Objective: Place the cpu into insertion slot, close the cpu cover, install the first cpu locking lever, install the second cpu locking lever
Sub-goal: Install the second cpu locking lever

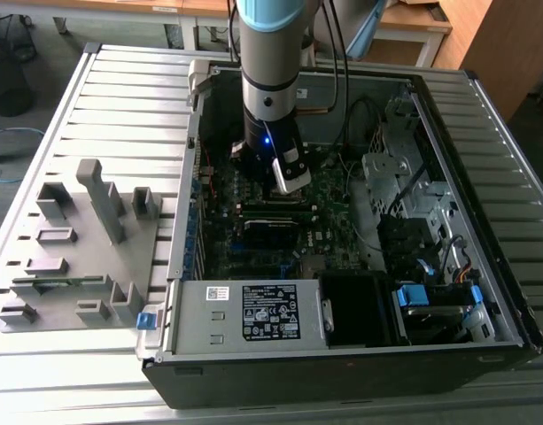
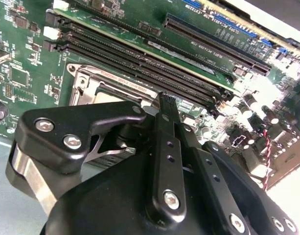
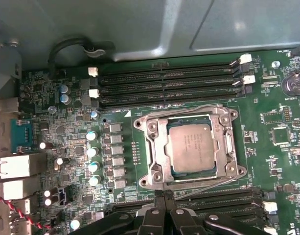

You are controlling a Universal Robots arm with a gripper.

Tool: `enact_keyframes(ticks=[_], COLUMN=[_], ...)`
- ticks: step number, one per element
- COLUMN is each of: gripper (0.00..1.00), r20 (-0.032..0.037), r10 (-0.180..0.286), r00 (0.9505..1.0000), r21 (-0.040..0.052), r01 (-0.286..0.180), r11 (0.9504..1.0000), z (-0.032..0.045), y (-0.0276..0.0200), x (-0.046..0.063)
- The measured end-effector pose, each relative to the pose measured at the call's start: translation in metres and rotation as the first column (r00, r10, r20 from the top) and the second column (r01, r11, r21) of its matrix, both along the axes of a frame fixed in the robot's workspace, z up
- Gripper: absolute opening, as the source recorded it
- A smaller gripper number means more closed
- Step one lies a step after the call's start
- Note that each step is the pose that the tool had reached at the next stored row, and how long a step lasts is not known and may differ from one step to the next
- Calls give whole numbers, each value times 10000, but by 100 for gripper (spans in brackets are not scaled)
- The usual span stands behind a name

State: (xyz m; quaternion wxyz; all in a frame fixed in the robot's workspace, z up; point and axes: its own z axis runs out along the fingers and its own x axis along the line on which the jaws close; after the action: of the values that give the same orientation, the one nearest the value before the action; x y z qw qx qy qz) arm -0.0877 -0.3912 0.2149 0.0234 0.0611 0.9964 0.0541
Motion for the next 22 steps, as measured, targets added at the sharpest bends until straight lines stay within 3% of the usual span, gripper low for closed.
enact_keyframes(ticks=[1,6,9,14,22], gripper=[10,10,10,10,10], r20=[-28,-37,-37,-37,-37], r10=[0,0,1,0,0], r00=[10000,10000,10000,10000,10000], r21=[-2,0,69,80,80], r01=[0,0,0,0,0], r11=[10000,10000,10000,10000,10000], z=[1,0,-5,-7,-73], y=[0,0,-1,0,0], x=[-1,0,0,0,-49])
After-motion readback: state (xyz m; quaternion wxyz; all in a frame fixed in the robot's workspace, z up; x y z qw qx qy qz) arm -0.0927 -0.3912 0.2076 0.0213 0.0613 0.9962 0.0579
